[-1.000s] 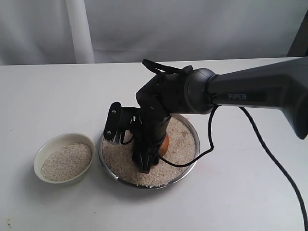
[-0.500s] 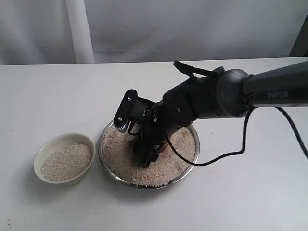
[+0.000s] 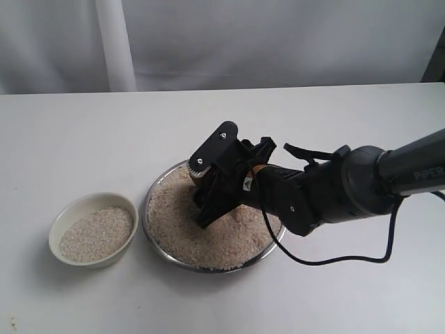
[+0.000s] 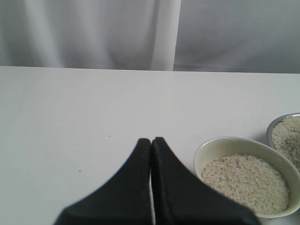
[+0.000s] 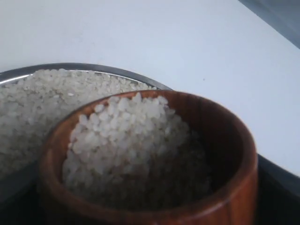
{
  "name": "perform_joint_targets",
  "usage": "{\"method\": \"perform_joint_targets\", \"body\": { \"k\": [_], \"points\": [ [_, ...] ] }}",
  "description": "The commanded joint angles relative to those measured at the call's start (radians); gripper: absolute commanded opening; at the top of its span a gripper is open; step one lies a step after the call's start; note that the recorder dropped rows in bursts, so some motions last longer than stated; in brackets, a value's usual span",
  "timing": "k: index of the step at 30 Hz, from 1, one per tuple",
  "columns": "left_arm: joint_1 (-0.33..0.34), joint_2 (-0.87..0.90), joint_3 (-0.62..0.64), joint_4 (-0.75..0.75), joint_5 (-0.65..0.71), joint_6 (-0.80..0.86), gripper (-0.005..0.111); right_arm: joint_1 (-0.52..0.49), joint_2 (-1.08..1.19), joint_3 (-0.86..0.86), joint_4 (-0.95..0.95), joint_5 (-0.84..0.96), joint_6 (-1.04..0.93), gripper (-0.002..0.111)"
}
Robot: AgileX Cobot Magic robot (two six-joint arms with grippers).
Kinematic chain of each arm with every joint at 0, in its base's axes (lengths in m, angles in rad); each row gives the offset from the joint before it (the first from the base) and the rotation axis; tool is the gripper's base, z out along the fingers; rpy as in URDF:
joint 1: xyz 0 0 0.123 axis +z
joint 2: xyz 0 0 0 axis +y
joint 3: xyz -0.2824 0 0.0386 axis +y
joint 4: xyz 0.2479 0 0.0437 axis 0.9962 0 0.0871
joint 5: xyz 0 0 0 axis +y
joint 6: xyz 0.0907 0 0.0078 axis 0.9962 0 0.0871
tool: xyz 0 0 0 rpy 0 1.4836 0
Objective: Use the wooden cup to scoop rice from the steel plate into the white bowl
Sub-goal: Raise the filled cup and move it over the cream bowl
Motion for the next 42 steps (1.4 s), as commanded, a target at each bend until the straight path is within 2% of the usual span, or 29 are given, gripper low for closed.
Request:
{"method": "perform_joint_targets", "body": {
  "k": [1,11,15,19,28,31,36,42],
  "points": [
    [-0.004,-0.002,-0.008,-0.005,-0.01,-0.002,0.0,-0.001,-0.016,0.004,-0.022,-0.04,0.007,0.0],
    [-0.004,-0.002,-0.008,-0.005,-0.01,-0.002,0.0,0.003,-0.156,-0.008,-0.133,0.02,-0.004,0.0],
    [-0.004,-0.002,-0.008,-0.005,-0.01,-0.002,0.0,0.015,-0.201,-0.078,-0.217,0.162,-0.004,0.0],
    [-0.004,-0.002,-0.008,-0.005,-0.01,-0.002,0.0,0.063,-0.196,-0.224,-0.291,0.372,-0.004,0.0],
    [-0.004,-0.002,-0.008,-0.005,-0.01,-0.002,0.0,0.186,-0.051,-0.542,-0.553,0.698,-0.002,0.0],
    [-0.004,-0.002,-0.008,-0.005,-0.01,-0.002,0.0,0.222,0.018,-0.628,-0.583,0.786,-0.002,0.0],
    [-0.004,-0.002,-0.008,-0.005,-0.01,-0.002,0.0,0.275,0.114,-0.715,-0.684,0.848,-0.002,0.0],
    [-0.004,-0.002,-0.008,-0.005,-0.01,-0.002,0.0,0.324,0.161,-0.728,-0.862,0.858,-0.002,0.0]
  ]
}}
